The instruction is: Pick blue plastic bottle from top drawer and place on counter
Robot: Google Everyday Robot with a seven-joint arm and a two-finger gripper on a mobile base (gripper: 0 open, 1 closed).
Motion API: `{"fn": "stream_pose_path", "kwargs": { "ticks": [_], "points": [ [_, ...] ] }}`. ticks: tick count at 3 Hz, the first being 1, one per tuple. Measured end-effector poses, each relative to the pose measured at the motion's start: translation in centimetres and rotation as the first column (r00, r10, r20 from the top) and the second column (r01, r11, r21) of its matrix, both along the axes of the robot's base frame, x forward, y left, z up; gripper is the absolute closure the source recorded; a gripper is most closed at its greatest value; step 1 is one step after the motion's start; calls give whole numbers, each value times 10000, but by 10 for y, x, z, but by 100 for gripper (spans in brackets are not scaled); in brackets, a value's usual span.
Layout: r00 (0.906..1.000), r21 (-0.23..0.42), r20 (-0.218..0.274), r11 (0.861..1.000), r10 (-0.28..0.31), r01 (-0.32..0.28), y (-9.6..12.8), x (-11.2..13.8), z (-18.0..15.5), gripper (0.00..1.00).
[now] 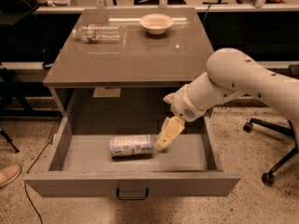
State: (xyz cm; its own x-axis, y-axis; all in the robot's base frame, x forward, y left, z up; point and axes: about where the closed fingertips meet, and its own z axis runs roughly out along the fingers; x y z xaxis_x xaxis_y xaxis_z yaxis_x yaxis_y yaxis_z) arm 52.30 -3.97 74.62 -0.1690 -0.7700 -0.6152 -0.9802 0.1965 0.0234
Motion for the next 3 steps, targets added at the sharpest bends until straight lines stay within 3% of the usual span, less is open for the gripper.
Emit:
{"fn": "stream_pose_path", "kwargs": {
  "ticks": [3],
  "points": [
    [9965, 32, 277, 9969, 788, -790, 66, 25, -62, 0]
  ]
}}
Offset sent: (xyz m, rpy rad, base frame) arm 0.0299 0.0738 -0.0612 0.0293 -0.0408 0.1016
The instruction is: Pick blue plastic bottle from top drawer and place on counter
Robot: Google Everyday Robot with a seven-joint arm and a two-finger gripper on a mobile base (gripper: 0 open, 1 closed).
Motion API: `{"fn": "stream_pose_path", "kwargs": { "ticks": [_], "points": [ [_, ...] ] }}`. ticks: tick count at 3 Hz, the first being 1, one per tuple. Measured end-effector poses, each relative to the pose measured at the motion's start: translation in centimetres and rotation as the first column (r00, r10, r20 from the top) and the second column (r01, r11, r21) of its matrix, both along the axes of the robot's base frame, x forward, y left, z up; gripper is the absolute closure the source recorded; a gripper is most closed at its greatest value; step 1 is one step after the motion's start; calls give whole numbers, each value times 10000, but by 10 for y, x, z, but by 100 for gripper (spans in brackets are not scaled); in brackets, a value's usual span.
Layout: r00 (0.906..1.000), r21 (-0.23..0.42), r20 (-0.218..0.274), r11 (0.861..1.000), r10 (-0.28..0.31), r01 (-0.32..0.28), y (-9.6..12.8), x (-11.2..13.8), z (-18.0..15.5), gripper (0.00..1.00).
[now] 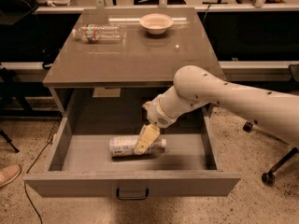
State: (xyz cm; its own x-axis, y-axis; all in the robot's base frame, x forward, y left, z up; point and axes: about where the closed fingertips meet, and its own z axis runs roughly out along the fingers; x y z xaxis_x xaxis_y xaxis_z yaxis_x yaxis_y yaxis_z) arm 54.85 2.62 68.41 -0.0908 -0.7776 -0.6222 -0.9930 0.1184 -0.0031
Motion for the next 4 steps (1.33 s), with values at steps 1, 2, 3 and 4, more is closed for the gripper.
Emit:
{"fn": "stream_pose_path", "kwargs": {
  "ticks": [1, 2, 3, 4],
  "points": [
    [9999, -220, -115, 9998, -34, 32, 16, 4, -38, 3],
    [9996, -388, -259, 9992, -118, 108, 20, 4, -59, 9],
    [9991, -551, -335, 9982, -261, 242, 12, -1, -71, 28],
    [9978, -457, -189, 9970, -631, 622, -8, -10, -61, 51]
  ]
}}
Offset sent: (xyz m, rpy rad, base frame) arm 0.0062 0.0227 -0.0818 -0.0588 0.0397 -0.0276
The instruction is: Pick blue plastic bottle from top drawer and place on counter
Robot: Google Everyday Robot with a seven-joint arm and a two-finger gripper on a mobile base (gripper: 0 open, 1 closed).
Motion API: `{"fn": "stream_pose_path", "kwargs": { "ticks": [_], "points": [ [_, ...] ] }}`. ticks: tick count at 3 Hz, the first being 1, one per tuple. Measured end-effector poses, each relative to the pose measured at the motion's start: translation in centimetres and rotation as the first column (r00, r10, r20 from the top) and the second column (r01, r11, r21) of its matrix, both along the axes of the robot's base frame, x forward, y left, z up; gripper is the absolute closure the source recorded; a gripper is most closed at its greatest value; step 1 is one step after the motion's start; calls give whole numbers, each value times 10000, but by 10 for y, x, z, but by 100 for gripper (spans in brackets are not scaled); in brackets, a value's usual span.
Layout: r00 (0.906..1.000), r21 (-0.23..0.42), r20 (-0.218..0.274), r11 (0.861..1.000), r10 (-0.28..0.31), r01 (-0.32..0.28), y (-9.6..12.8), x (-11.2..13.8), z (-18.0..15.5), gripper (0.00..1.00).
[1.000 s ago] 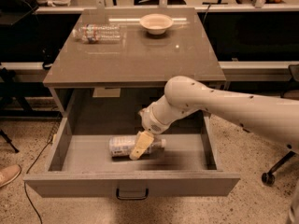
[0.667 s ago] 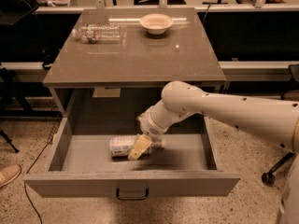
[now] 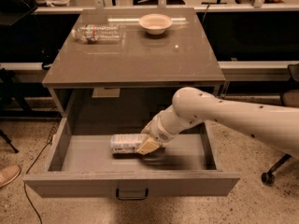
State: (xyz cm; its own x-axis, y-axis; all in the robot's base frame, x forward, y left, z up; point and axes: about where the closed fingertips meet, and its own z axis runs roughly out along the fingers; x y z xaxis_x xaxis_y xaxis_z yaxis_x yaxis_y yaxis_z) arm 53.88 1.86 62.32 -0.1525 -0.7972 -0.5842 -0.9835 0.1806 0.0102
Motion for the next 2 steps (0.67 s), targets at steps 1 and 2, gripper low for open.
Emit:
{"fn": "stream_pose_path", "kwargs": {
  "ticks": [1, 2],
  "points": [
    [9987, 344, 240, 9984, -447, 439, -25, -7, 16, 74],
    [9951, 770, 610, 9944, -776, 728, -49, -11, 42, 97]
  ]
}}
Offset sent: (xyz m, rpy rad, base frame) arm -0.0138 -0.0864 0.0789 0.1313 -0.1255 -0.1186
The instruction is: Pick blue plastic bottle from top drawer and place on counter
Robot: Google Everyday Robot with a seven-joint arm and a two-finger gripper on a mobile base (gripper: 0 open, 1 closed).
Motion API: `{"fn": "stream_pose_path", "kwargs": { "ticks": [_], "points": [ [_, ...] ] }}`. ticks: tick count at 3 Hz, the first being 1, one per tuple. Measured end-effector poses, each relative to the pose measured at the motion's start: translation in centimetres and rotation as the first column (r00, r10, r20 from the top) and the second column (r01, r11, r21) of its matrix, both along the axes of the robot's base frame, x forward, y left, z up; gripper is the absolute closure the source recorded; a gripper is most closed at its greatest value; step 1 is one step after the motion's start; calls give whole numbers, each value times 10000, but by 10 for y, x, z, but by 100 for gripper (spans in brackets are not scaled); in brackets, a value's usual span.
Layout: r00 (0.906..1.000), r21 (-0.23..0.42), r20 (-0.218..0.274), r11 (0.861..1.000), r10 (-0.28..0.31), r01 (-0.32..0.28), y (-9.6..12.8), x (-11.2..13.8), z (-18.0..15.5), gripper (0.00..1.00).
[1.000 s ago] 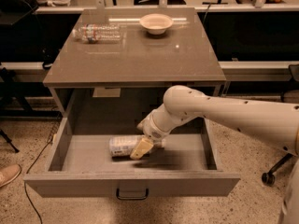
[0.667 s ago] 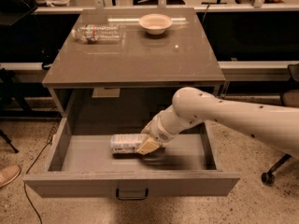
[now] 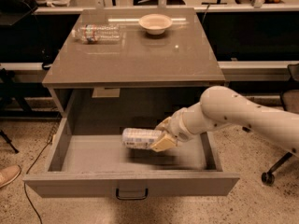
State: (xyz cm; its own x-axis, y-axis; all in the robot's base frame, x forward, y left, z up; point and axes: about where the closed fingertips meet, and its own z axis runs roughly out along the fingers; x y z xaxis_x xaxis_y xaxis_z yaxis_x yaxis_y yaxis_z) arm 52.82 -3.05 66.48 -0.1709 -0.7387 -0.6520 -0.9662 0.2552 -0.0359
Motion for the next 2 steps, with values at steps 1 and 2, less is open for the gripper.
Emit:
{"fn": "stream_pose_path", "kwargs": {
  "ticks": [1, 2],
  "points": [
    [9971, 368, 729, 9991, -218, 191, -30, 0, 44, 100],
    [9829, 370, 1821, 9991, -275, 210, -64, 8, 107, 100]
  ]
}}
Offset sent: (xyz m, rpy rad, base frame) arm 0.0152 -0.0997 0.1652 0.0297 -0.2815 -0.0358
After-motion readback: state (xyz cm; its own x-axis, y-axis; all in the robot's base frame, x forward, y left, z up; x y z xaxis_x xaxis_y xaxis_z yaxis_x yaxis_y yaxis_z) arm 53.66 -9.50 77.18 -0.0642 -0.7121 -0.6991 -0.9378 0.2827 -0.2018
